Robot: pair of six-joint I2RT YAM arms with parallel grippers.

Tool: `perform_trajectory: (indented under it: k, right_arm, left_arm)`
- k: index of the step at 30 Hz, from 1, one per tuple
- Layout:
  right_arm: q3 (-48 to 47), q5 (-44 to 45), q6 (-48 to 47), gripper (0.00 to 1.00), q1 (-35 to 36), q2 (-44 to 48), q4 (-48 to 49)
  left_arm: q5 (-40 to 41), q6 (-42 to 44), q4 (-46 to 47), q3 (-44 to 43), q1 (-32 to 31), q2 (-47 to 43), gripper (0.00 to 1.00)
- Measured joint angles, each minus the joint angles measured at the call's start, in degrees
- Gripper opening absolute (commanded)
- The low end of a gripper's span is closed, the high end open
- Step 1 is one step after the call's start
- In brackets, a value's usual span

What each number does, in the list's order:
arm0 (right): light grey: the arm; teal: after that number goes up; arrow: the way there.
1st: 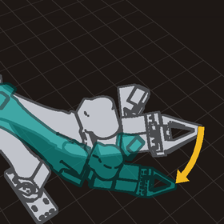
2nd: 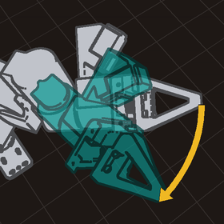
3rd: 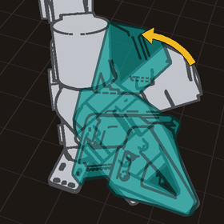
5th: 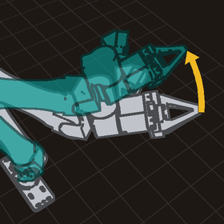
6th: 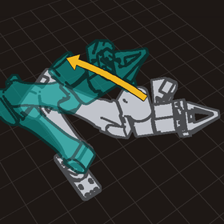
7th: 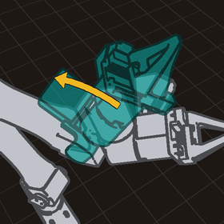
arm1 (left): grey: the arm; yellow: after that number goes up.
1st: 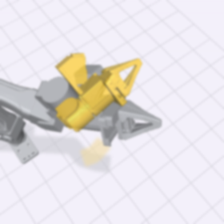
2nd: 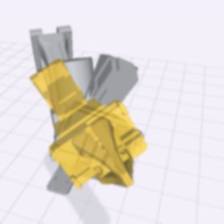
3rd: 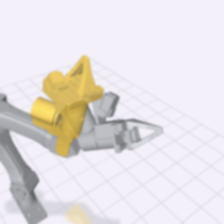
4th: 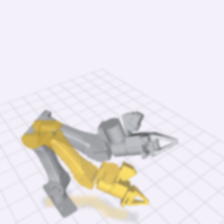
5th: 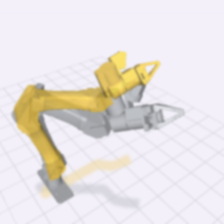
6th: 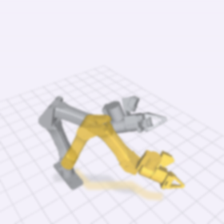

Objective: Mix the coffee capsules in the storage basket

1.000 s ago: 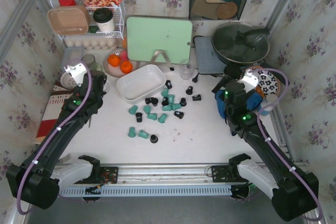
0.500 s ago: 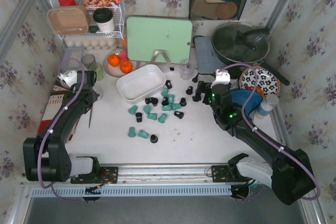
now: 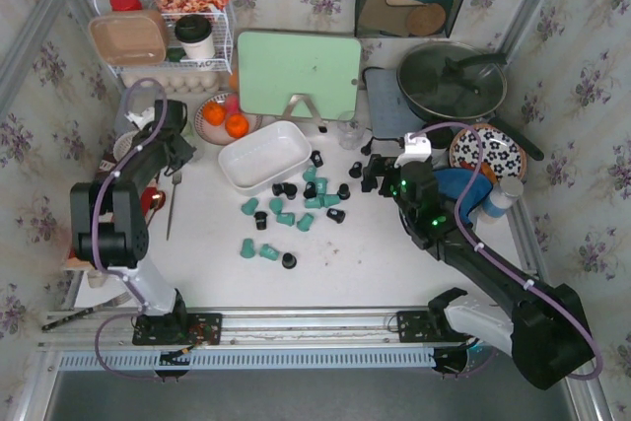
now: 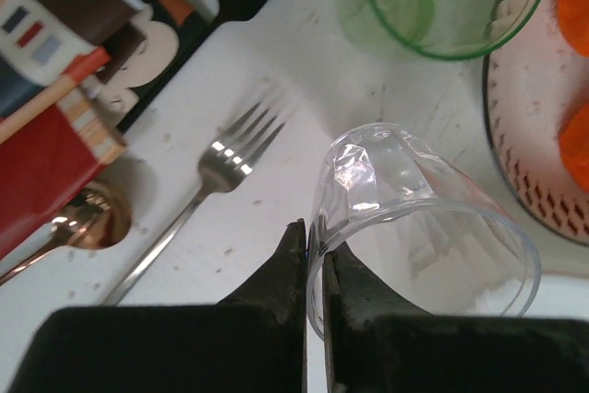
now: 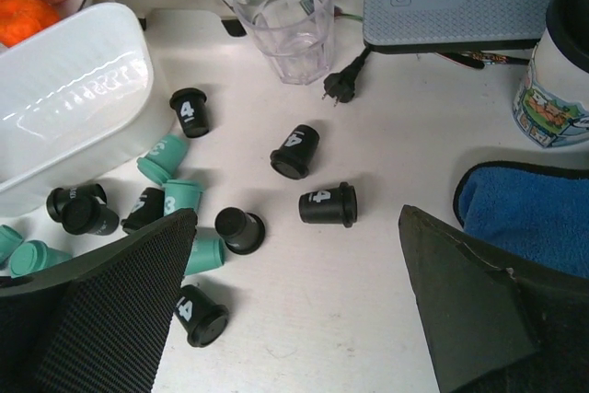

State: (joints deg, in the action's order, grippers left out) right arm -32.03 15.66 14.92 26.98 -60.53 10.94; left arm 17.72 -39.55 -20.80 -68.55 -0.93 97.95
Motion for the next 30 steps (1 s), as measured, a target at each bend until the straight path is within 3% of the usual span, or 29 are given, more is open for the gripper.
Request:
perform_trajectory:
  k: [7,10,17,21,25,30]
  right_arm:
    - [0.11,-1.27,0.46,1.00,0.00,0.20,0.59]
    - [0.11,-2.14,0.85,1.00,0.00,0.00,0.63]
    - [0.11,-2.93,0.85,1.00,0.00,-0.28,0.66]
    - [0.11,-3.61,0.87,1.00,0.00,-0.48,0.52]
    - [0.11,-4.04,0.85,1.00,0.00,-1.03,0.50]
    - [0.09,-4.90,0.31,1.00,0.81,-1.97,0.59]
  left_arm:
    - [-2.05,-2.23,-7.28,-9.79,0.11,9.60,0.00]
    - [-2.54,-2.78,-9.79,-12.09,0.24,11.87,0.19]
    - [-2.82,-2.91,-13.81,-16.41,0.92,14.19,0.40]
    - [-3.52,-2.03,-15.06,-18.32,1.64,14.49,0.62]
    - [-5.22,-0.90,-15.21,-18.27,1.70,12.57,0.67]
    - [-5.53,1.29,-14.99,-15.47,0.42,3.80,0.70]
